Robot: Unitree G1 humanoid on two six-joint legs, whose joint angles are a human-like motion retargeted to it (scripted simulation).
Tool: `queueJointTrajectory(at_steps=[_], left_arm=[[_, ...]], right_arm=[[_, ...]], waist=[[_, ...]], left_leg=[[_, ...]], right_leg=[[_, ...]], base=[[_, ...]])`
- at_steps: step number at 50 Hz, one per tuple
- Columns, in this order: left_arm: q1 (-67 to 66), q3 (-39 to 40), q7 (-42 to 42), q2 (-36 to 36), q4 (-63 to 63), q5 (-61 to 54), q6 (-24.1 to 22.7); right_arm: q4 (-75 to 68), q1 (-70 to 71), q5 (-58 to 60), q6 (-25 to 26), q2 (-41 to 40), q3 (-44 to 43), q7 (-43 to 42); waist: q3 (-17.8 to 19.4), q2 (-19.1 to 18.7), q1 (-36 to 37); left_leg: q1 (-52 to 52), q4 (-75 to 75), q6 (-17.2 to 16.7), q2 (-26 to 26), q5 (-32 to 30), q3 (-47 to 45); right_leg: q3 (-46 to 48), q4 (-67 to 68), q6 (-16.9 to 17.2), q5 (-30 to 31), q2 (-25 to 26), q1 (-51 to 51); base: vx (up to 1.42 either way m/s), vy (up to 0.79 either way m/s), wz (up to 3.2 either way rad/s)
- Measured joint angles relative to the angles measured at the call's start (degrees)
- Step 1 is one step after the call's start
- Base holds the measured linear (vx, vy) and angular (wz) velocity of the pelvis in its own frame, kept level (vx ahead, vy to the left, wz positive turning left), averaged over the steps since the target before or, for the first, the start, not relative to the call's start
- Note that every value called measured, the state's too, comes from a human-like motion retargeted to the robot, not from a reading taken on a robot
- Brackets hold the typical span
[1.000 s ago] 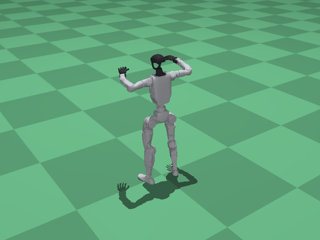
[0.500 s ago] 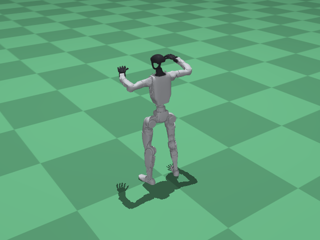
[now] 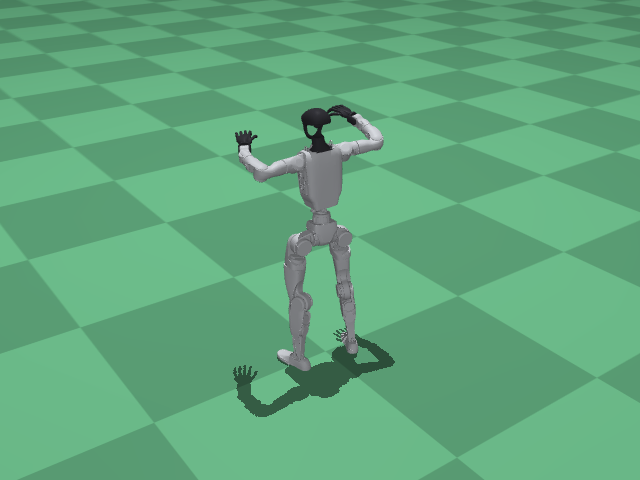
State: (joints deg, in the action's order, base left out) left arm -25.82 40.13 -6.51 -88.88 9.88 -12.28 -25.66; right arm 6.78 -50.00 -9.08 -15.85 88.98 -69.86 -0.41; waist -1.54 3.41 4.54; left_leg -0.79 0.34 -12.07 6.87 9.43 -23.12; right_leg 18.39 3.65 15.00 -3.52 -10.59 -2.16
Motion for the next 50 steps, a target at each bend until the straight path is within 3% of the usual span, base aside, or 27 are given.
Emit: queueJointTrajectory(at_steps=[4, 10, 17, 23, 28, 32, 40, 50], left_arm=[[3.42, -5.16, 0.09, 2.28, 0.17, -0.36, 0.13], [15.64, -21.74, 0.50, 10.79, -2.28, -1.15, 1.68], [24.00, -37.90, 1.38, 30.38, -15.27, 4.23, 4.28], [27.23, -47.09, -0.93, 48.18, -39.23, 10.63, 6.79], [30.67, -51.56, -2.11, 59.35, -61.81, 10.52, 10.09], [31.05, -52.92, -2.52, 64.53, -71.44, 8.00, 11.56], [24.61, -53.76, -3.66, 67.11, -68.84, 3.41, 10.86], [18.37, -54.67, -4.01, 68.97, -68.90, -2.67, 10.11]], right_arm=[[0.81, 4.74, -1.04, -0.10, -0.80, 6.42, -0.26], [1.86, 20.48, -0.70, 0.82, -6.48, 27.79, -0.87], [-4.78, 39.52, 8.78, 1.42, -21.28, 56.47, -1.74], [-21.78, 49.94, 17.91, 2.65, -38.47, 72.62, -4.25], [-38.55, 54.23, 19.68, 5.66, -51.28, 77.92, -5.70], [-49.14, 55.12, 17.14, 7.97, -57.99, 80.91, -6.60], [-57.32, 50.79, 11.87, 9.14, -62.98, 89.63, -5.05], [-58.19, 44.50, 2.56, 8.56, -66.56, 89.39, -7.15]], waist=[[0.20, -0.30, -0.15], [0.55, -0.11, 0.23], [0.83, 0.23, 0.10], [1.57, -0.54, -1.24], [3.08, -1.28, -1.84], [4.92, -0.88, -1.54], [7.99, 1.72, 0.16], [8.25, 1.07, 2.25]], left_leg=[[-0.07, 0.05, 0.18, -0.04, 0.00, -0.09], [-0.26, 0.38, 0.71, -0.24, 0.15, -0.43], [-0.56, 0.79, 1.25, -0.12, 0.52, -1.26], [-1.31, 0.50, 1.61, 0.30, 0.62, -1.84], [-1.52, 1.20, 2.47, 1.07, 0.61, -2.17], [-0.52, 4.29, 4.67, 1.34, 0.17, -2.78], [5.64, 13.82, 9.29, -0.66, 0.28, -2.23], [6.27, -0.26, 5.00, -2.54, -4.56, -2.48]], right_leg=[[-0.12, 0.17, 0.00, -0.24, -0.07, -0.01], [-0.60, 0.73, 0.00, -0.91, -0.42, -0.12], [-1.48, 1.42, 0.00, -1.95, -0.43, -0.45], [-2.24, 1.97, 0.00, -2.97, 0.08, -0.50], [-3.08, 2.38, 0.00, -3.63, 0.75, -0.52], [-3.80, 2.55, 0.00, -3.68, 0.46, -0.42], [-4.71, 2.79, 0.00, -3.40, -2.57, -0.27], [-4.56, 2.13, 0.00, -3.57, -1.12, 0.61]], base=[[0.00, 0.00, 0.00], [0.00, 0.00, 0.00], [0.00, -0.02, -0.03], [0.02, -0.07, -0.10], [0.01, -0.11, -0.12], [0.02, -0.12, -0.11], [0.04, -0.05, -0.04], [0.11, 0.08, -0.08]])
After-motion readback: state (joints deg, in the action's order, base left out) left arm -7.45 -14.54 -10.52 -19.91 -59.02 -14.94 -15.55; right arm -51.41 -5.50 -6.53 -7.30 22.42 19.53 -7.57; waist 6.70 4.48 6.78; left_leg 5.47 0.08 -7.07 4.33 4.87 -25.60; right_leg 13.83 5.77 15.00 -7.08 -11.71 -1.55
